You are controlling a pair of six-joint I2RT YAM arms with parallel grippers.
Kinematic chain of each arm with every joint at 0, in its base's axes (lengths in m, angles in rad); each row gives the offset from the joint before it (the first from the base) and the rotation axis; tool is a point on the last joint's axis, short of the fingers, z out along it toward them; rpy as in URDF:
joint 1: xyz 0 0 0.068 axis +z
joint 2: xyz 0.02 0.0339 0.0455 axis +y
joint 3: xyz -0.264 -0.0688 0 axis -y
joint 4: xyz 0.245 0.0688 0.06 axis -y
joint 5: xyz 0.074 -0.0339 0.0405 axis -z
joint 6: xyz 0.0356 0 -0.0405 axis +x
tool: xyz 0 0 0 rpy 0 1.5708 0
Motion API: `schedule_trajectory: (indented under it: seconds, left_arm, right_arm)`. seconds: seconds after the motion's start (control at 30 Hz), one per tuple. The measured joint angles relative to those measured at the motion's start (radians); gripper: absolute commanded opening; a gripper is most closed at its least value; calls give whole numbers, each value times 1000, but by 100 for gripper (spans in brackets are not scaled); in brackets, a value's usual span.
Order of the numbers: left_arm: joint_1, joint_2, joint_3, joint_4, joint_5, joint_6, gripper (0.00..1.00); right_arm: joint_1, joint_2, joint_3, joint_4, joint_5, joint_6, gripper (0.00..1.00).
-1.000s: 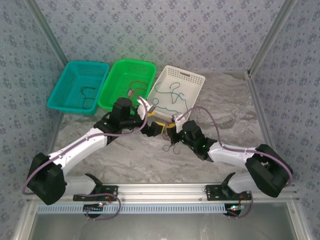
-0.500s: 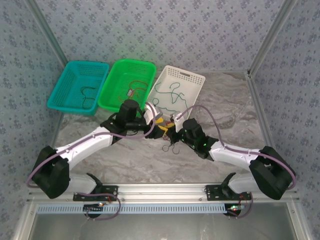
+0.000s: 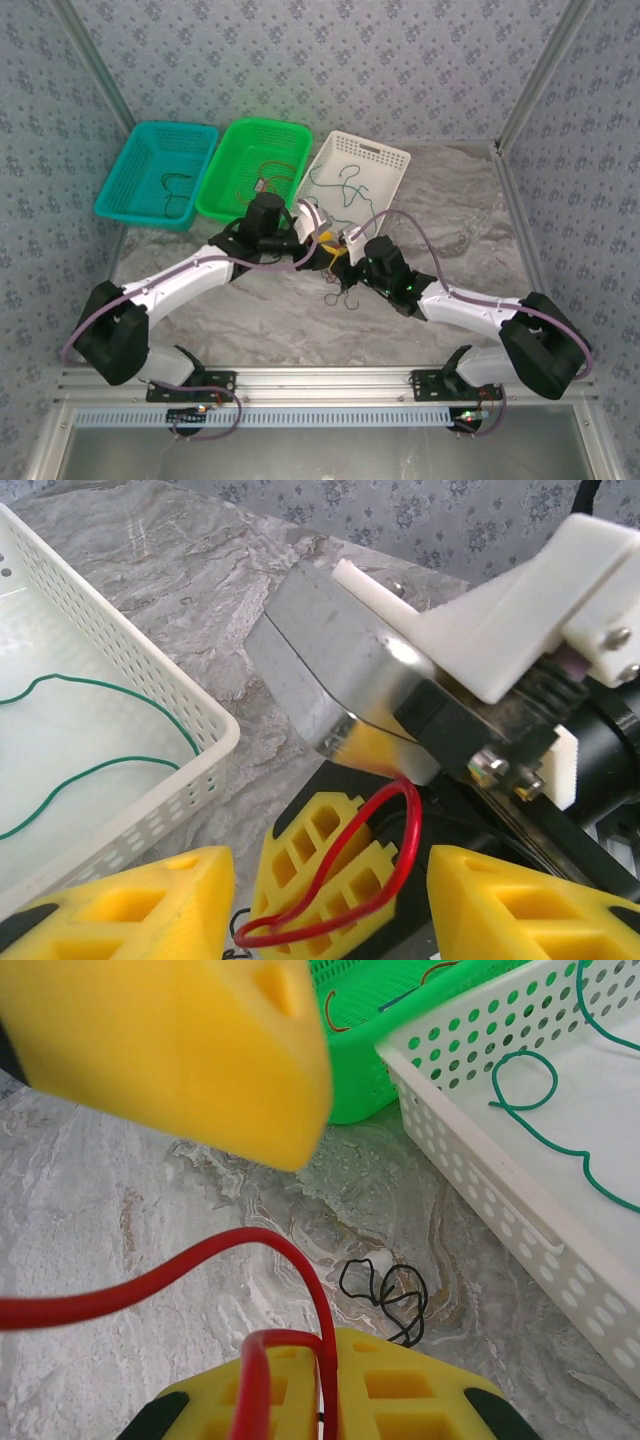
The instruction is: Untangle the cables
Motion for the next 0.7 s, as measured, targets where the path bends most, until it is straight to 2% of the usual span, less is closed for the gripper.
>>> schedule_trajectory:
  seconds: [0.13, 0.27, 0.6, 0.7]
  left_arm:
    - [0, 19, 13, 0, 5, 10, 42]
    - [0, 31, 16, 4, 13, 9, 25]
    - [1, 35, 16, 5, 14, 11, 0]
    - [1, 35, 16, 5, 10, 14, 0]
  right_arm:
    - [0, -1, 2, -1, -6, -3, 11]
    - [1, -6, 2, -3, -7, -3, 11]
    - [5, -7, 2, -15, -7, -3, 12]
    - [5, -8, 2, -16, -6, -3, 12]
